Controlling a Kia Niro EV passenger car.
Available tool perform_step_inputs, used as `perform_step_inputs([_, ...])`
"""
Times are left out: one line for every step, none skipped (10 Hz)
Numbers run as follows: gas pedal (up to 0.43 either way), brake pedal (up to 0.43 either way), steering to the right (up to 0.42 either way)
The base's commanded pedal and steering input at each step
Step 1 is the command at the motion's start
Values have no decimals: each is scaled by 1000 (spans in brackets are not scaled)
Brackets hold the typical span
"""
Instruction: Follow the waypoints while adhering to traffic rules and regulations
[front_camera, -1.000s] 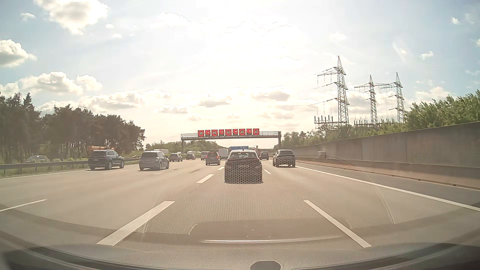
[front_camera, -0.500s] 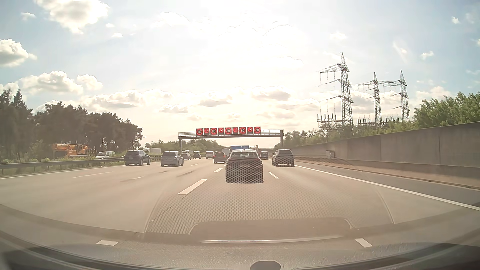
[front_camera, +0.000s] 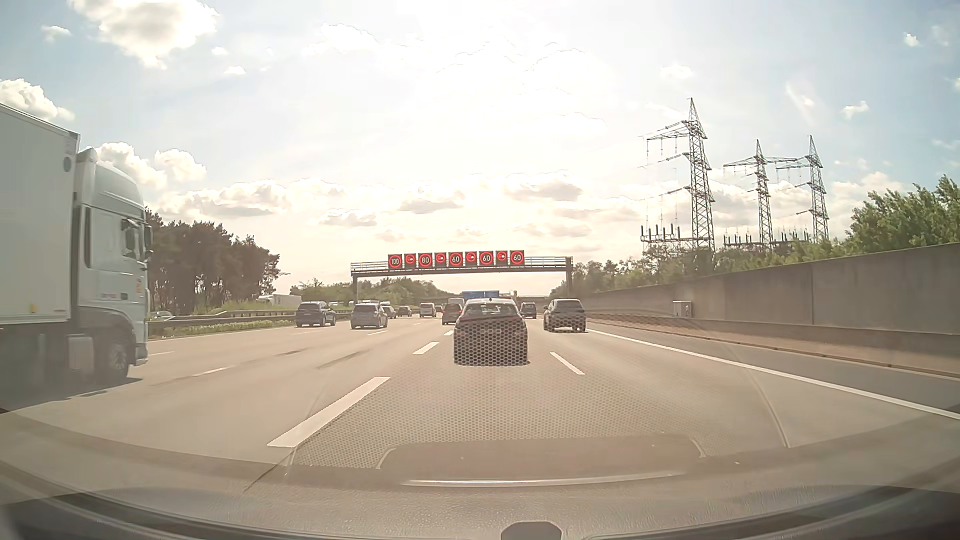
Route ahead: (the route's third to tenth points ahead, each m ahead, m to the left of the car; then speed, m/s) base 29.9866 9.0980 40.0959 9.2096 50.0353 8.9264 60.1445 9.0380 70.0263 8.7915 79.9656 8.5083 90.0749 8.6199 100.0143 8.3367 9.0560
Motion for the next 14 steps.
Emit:
perform_step_inputs([138, 0, -4])
perform_step_inputs([138, 0, -4])
perform_step_inputs([138, 0, -5])
perform_step_inputs([138, 0, -6])
perform_step_inputs([138, 0, -6])
perform_step_inputs([138, 0, -6])
perform_step_inputs([138, 0, -5])
perform_step_inputs([138, 0, -3])
perform_step_inputs([138, 0, -1])
perform_step_inputs([138, 0, -1])
perform_step_inputs([138, 0, -1])
perform_step_inputs([138, 0, -1])
perform_step_inputs([138, 0, -1])
perform_step_inputs([138, 0, -1])
